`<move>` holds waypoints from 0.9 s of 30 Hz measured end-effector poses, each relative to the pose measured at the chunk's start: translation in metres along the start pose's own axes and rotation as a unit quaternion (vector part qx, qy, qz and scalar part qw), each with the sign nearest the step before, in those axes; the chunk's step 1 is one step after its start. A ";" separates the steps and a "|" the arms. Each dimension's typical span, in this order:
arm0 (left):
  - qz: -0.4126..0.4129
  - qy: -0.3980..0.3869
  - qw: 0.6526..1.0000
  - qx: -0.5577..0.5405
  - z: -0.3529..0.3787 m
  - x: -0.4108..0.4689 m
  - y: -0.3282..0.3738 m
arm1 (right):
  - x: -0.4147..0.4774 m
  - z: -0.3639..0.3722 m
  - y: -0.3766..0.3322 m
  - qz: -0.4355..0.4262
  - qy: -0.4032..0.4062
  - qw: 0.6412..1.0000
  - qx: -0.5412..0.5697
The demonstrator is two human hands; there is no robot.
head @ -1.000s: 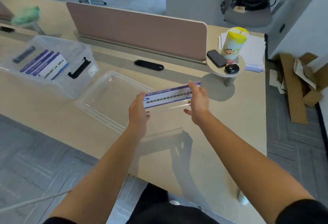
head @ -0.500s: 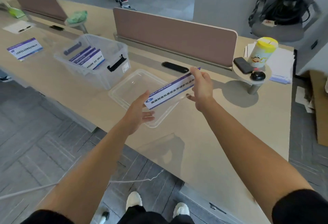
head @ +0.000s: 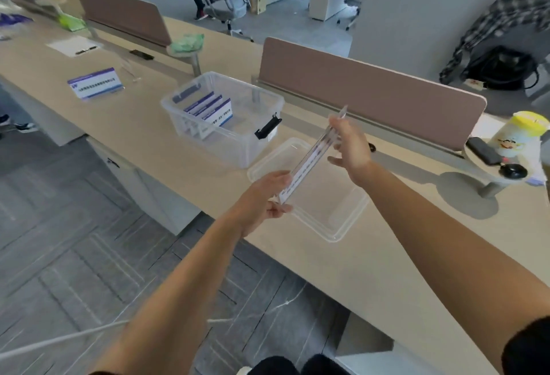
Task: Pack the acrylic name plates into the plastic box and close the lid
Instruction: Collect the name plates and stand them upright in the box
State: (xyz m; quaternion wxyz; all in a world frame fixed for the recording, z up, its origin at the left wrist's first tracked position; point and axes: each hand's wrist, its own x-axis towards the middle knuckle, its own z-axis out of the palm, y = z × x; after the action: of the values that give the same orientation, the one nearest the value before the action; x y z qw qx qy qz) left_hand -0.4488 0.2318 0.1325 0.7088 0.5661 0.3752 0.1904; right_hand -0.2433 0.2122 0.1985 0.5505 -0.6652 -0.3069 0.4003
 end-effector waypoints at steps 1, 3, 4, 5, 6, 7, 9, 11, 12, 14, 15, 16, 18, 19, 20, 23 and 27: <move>0.006 0.010 1.000 -0.006 -0.012 -0.002 0.002 | 0.002 0.014 -0.004 -0.007 -0.019 1.000 -0.019; 0.022 0.029 0.999 -0.017 -0.035 -0.004 0.007 | 0.009 0.040 -0.011 -0.012 -0.048 0.997 -0.054; 0.030 0.036 0.999 -0.016 -0.046 -0.005 0.010 | 0.012 0.051 -0.015 -0.010 -0.059 0.996 -0.066; 0.037 0.040 0.998 -0.013 -0.056 -0.005 0.013 | 0.017 0.062 -0.017 -0.007 -0.070 0.995 -0.074; 0.042 0.041 0.998 -0.010 -0.066 -0.003 0.015 | 0.022 0.071 -0.019 -0.004 -0.079 0.994 -0.075; 0.044 0.039 0.998 -0.011 -0.075 -0.001 0.018 | 0.028 0.081 -0.022 0.000 -0.086 0.994 -0.071; 0.039 0.030 0.999 -0.015 -0.096 0.006 0.022 | 0.043 0.097 -0.023 0.002 -0.090 0.995 -0.052; 0.036 0.001 0.999 -0.019 -0.119 0.019 0.023 | 0.064 0.114 -0.025 -0.001 -0.079 0.996 -0.036; 0.037 -0.019 0.999 -0.019 -0.132 0.027 0.024 | 0.075 0.122 -0.026 -0.003 -0.072 0.997 -0.029; 0.042 -0.046 0.998 0.001 -0.156 0.043 0.028 | 0.102 0.137 -0.027 -0.002 -0.065 0.998 -0.012; 0.045 -0.044 0.998 0.024 -0.167 0.052 0.032 | 0.116 0.143 -0.028 0.002 -0.066 0.998 -0.002; 0.047 -0.033 0.997 0.052 -0.178 0.062 0.036 | 0.130 0.149 -0.028 0.008 -0.070 0.998 0.005; 0.058 0.014 0.992 0.115 -0.200 0.085 0.047 | 0.159 0.162 -0.030 0.022 -0.081 0.996 0.011; 0.067 0.039 0.986 0.146 -0.211 0.096 0.054 | 0.173 0.170 -0.032 0.030 -0.085 0.996 0.014; 0.080 0.060 0.980 0.175 -0.220 0.107 0.060 | 0.186 0.177 -0.033 0.034 -0.088 0.995 0.015; 0.127 0.093 0.956 0.246 -0.248 0.134 0.076 | 0.223 0.203 -0.037 0.037 -0.091 0.995 0.015; 0.170 0.082 0.945 0.268 -0.287 0.166 0.089 | 0.260 0.239 -0.040 0.037 -0.089 0.995 0.001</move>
State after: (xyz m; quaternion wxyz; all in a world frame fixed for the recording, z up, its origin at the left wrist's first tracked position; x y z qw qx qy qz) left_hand -0.5428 0.5618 0.1423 0.4547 0.7733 0.3674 0.2455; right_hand -0.3224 0.5576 0.1692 0.5067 -0.6374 -0.3292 0.4781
